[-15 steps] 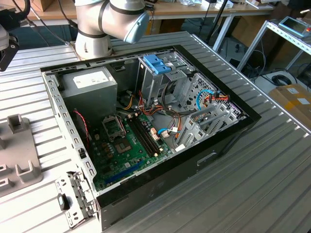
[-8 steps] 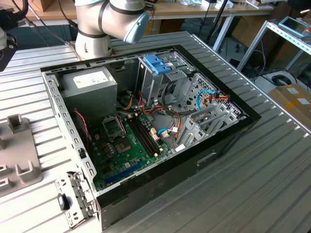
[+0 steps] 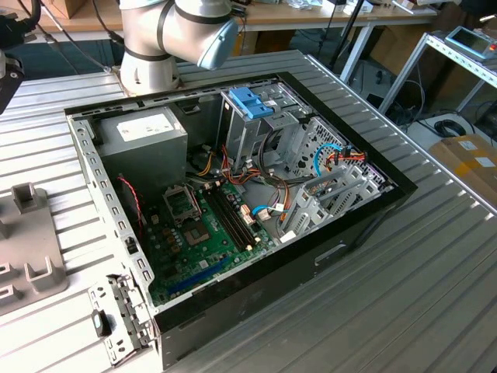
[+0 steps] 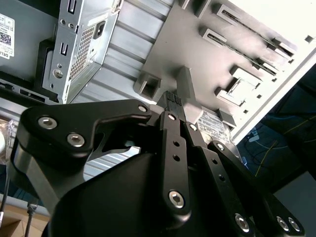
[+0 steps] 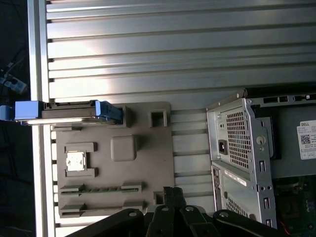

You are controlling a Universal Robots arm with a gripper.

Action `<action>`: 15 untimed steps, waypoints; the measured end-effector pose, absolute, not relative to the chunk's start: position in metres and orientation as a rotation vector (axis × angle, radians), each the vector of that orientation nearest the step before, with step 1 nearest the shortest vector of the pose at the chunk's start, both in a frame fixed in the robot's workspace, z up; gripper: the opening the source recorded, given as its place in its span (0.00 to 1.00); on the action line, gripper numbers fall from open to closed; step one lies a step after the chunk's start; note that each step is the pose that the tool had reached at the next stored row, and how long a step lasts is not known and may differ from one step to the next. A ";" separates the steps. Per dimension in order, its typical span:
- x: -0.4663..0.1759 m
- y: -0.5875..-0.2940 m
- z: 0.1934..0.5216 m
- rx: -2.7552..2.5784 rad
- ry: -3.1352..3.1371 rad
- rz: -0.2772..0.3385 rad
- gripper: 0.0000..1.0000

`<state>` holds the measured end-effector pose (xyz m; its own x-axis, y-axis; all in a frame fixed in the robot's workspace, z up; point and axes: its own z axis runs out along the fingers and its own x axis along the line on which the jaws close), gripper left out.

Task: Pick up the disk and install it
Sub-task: 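Reach for the disk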

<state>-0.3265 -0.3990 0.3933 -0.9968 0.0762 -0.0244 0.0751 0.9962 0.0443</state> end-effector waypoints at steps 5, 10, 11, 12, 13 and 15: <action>-0.329 -0.399 0.393 0.118 3.112 0.068 0.10; -0.331 -0.399 0.393 0.118 3.112 0.068 0.10; -0.331 -0.399 0.393 0.118 3.113 0.068 0.10; -0.331 -0.399 0.393 0.118 3.113 0.068 0.10; -0.332 -0.399 0.393 0.118 3.112 0.068 0.10; -0.332 -0.399 0.393 0.118 3.112 0.068 0.10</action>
<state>-0.3322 -0.3990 0.3933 -0.9968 0.0762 -0.0245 0.0751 0.9962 0.0443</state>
